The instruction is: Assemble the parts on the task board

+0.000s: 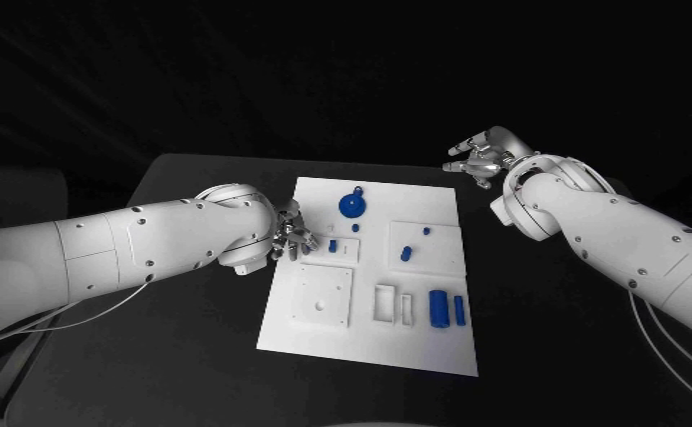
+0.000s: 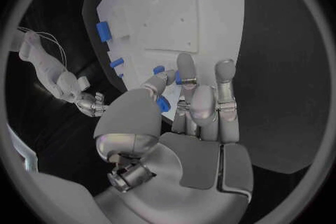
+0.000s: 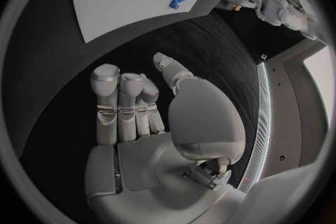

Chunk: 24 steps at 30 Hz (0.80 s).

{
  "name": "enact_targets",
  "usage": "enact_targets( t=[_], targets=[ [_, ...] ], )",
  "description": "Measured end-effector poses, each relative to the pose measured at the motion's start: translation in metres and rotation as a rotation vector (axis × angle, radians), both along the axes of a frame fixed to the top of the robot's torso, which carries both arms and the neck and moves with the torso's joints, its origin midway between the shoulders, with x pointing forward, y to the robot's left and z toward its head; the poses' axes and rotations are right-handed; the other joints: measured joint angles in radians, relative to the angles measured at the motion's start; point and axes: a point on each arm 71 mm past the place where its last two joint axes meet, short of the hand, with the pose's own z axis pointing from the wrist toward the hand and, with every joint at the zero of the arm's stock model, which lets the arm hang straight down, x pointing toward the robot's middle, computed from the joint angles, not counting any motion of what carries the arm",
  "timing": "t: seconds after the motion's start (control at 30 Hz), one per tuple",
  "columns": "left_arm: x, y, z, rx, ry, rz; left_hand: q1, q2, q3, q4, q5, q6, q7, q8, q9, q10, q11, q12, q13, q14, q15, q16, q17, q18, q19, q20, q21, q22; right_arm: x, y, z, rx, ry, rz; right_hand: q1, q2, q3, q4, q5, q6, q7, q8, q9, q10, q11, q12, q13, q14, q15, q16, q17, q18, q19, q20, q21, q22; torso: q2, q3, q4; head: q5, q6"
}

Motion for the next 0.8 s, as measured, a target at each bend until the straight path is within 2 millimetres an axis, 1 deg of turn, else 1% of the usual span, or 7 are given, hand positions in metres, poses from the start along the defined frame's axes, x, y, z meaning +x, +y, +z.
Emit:
enact_targets(
  t=[0.23, 0.37, 0.5, 0.63, 0.7, 0.77, 0.8],
  targets=[
    [0.008, 0.001, 0.008, 0.003, -0.014, 0.008, -0.002, -0.002, 0.000, 0.000, -0.001, 0.001, -0.001, 0.000, 0.015, 0.001, 0.001, 0.000, 0.002, 0.000, 0.000, 0.000, -0.011, 0.000, 0.000, 0.000, 0.000, 0.000, 0.000, 0.000, -0.002, -0.001, 0.004, 0.000, 0.000, 0.000, 0.000, 0.000, 0.000, 0.000, 0.000, 0.000, 0.000, 0.000, 0.000, 0.000, 0.000, 0.000, 0.000, 0.000, 0.000, 0.000, 0.000, 0.000, 0.000, 0.000, 0.000, -0.0002, -0.0004, -0.001, -0.001],
    [0.014, 0.002, 0.015, 0.008, -0.016, 0.009, -0.009, 0.004, 0.018, -0.017, -0.029, -0.005, -0.007, 0.000, 0.025, 0.002, 0.002, -0.012, 0.003, 0.000, 0.000, -0.017, -0.034, 0.000, -0.006, -0.006, 0.000, 0.000, 0.000, 0.001, -0.003, -0.001, 0.006, 0.001, 0.000, 0.000, 0.000, 0.000, 0.000, 0.000, 0.000, 0.000, 0.000, 0.000, 0.000, 0.000, 0.000, 0.000, 0.000, 0.000, 0.000, 0.000, 0.000, 0.000, 0.000, 0.000, 0.000, -0.0002, -0.0003, 0.001, -0.002],
    [0.017, 0.002, 0.018, 0.016, 0.002, -0.002, -0.030, 0.025, 0.021, -0.014, -0.035, -0.014, -0.015, 0.006, 0.066, 0.002, 0.002, -0.030, 0.014, -0.009, -0.006, -0.027, -0.060, 0.000, -0.013, -0.005, -0.008, 0.000, -0.001, 0.001, -0.004, -0.001, 0.007, 0.001, 0.000, 0.000, 0.000, 0.000, 0.000, 0.000, 0.000, 0.000, 0.000, 0.000, 0.000, 0.000, 0.000, 0.000, 0.000, 0.000, 0.000, 0.000, 0.000, 0.000, 0.000, 0.000, 0.000, -0.0007, -0.0006, 0.001, -0.003],
    [0.020, 0.001, 0.019, 0.024, 0.030, -0.021, -0.066, 0.059, 0.014, -0.028, -0.035, -0.023, -0.024, 0.012, 0.147, 0.002, 0.002, -0.038, 0.025, -0.014, -0.008, -0.031, -0.073, 0.000, -0.016, -0.009, -0.008, 0.000, -0.001, 0.001, -0.004, -0.002, 0.009, 0.001, 0.000, 0.000, 0.005, -0.005, 0.000, 0.000, 0.000, 0.000, 0.000, 0.000, 0.000, 0.000, 0.000, 0.000, 0.000, 0.000, 0.000, 0.000, 0.000, 0.000, 0.000, 0.000, 0.000, -0.0007, -0.0006, 0.001, -0.004],
    [0.021, 0.001, 0.020, 0.029, 0.044, -0.031, -0.081, 0.064, 0.028, -0.041, -0.031, -0.024, -0.026, 0.014, 0.182, 0.002, 0.002, -0.039, 0.030, -0.016, -0.010, -0.031, -0.074, 0.000, -0.016, -0.009, -0.008, 0.001, -0.001, 0.001, -0.005, -0.002, 0.010, 0.001, 0.000, 0.000, 0.005, -0.005, 0.000, 0.000, 0.000, 0.000, 0.000, 0.000, 0.000, 0.000, 0.000, 0.000, 0.000, 0.000, 0.000, 0.000, 0.000, 0.000, 0.000, 0.000, 0.000, -0.0008, -0.0006, 0.001, -0.005],
    [0.022, 0.001, 0.020, 0.032, 0.053, -0.037, -0.095, 0.062, 0.039, -0.038, -0.023, -0.026, -0.028, 0.014, 0.214, 0.002, 0.002, -0.039, 0.034, -0.018, -0.011, -0.031, -0.073, 0.000, -0.020, -0.012, -0.008, 0.001, -0.001, 0.001, -0.005, -0.003, 0.010, 0.001, 0.000, 0.000, 0.005, -0.005, 0.000, 0.000, 0.000, 0.000, 0.000, 0.000, 0.000, 0.000, 0.000, 0.000, 0.000, 0.000, 0.001, 0.000, 0.000, 0.000, 0.000, 0.000, 0.000, -0.0009, -0.0006, 0.001, -0.005],
    [0.023, 0.001, 0.021, 0.034, 0.061, -0.042, -0.096, 0.062, 0.063, -0.036, -0.055, -0.029, -0.030, 0.014, 0.226, 0.002, 0.002, -0.039, 0.035, -0.018, -0.011, -0.031, -0.070, 0.000, -0.020, -0.012, -0.008, 0.001, -0.001, 0.001, -0.005, -0.003, 0.010, 0.001, 0.000, 0.000, 0.005, -0.005, 0.000, 0.000, 0.000, 0.000, 0.000, 0.000, 0.000, 0.000, 0.000, 0.000, 0.000, 0.000, 0.001, 0.000, 0.000, 0.000, 0.000, 0.000, 0.000, -0.0009, -0.0006, 0.001, -0.006]
  ],
)
